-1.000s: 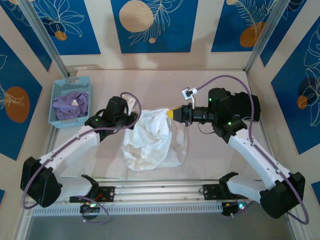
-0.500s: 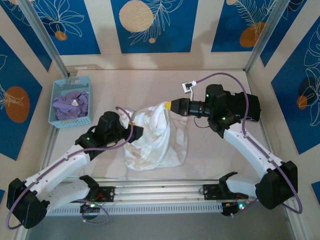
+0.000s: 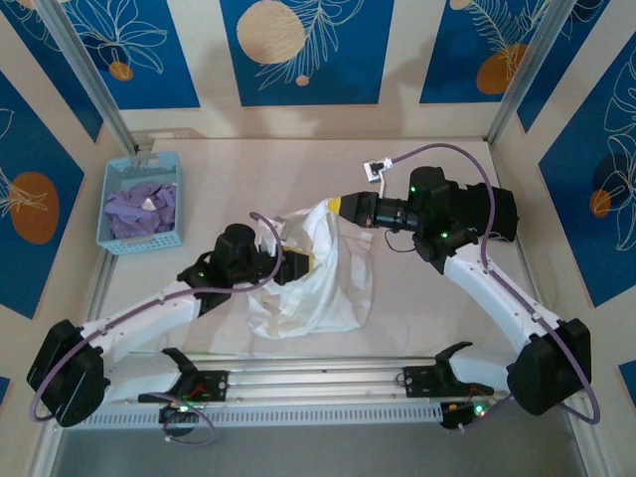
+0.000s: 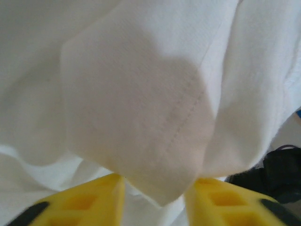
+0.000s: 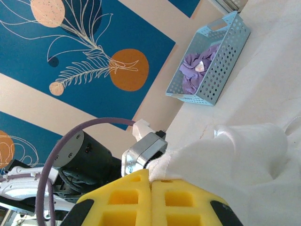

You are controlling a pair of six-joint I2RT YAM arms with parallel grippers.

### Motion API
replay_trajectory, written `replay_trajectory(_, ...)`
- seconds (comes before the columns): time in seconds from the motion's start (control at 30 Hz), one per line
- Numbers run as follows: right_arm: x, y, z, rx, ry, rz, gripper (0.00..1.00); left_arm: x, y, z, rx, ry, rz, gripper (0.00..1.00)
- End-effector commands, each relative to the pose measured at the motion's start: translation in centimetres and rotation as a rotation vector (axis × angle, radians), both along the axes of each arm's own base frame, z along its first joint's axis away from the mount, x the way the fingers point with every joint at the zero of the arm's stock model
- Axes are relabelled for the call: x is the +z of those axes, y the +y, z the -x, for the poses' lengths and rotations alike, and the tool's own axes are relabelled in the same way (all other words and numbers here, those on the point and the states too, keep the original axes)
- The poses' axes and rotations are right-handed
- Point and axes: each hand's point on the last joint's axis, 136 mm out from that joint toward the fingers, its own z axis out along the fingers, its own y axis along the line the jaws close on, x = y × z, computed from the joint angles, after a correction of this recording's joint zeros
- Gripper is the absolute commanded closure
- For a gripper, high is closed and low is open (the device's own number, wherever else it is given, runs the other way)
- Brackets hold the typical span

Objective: Fold the inside-out t-shirt

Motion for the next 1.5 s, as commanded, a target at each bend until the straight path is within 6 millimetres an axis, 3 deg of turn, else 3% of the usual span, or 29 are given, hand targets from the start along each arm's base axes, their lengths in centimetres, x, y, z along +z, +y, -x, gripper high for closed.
replay_trajectory(0.0,0.6,-0.3,-0.2,-0.018,-0.022,-0.015,1.00,0.4,-0.5,-0.6,0.007,-0.025,0.013,0.77)
replay_trajectory(0.1,0.7,-0.7,-0.3,-0.036,-0.032,-0.005,1.00,0.4,-0.2,-1.0,0.026,-0.037,-0.014,0.98)
replay_trajectory(0.13,0.5,-1.0,-0.5,-0.053,-0.041,0.010,1.00,0.7,0.1,-1.0,0.030,-0.042,-0.027,1.00)
replay_trajectory(0.37,-3.3,-3.2,-2.4,-0.221,-0.106,0.305,1.00,4.6,4.8,1.0,0.066,-0.056,-0.248,1.00)
replay_trajectory(0.53,-4.5,-2.9,-2.5,-0.194,-0.120,0.378,1.00,8.3,8.1,1.9,0.119,-0.051,-0.346,1.00)
replay_trajectory(0.77,-6.1,-2.5,-2.8,-0.146,-0.099,0.463,1.00,11.6,7.3,2.8,0.044,-0.039,-0.328,1.00)
replay_trajectory(1.0,-7.8,-2.3,-2.7,-0.081,-0.058,0.536,0.94,10.7,6.0,2.1,0.013,-0.015,-0.321,1.00)
replay_trajectory(1.13,-8.5,-3.6,-3.1,-0.119,-0.050,0.636,0.86,10.4,6.1,1.3,0.042,-0.006,-0.351,1.00)
replay_trajectory(1.27,-7.3,-5.5,-3.2,-0.205,-0.123,0.710,0.69,10.4,5.6,1.1,0.031,0.013,-0.338,1.00)
replay_trajectory(1.33,-6.1,-5.6,-2.7,-0.208,-0.204,0.698,0.65,10.4,5.3,1.1,0.025,0.026,-0.340,1.00)
replay_trajectory(1.4,-5.0,-4.3,-1.3,-0.150,-0.314,0.645,0.63,10.3,5.3,0.9,0.026,0.039,-0.341,1.00)
replay_trajectory(1.47,-3.7,-1.9,1.4,-0.022,-0.457,0.537,0.63,10.3,5.0,1.0,0.020,0.054,-0.340,1.00)
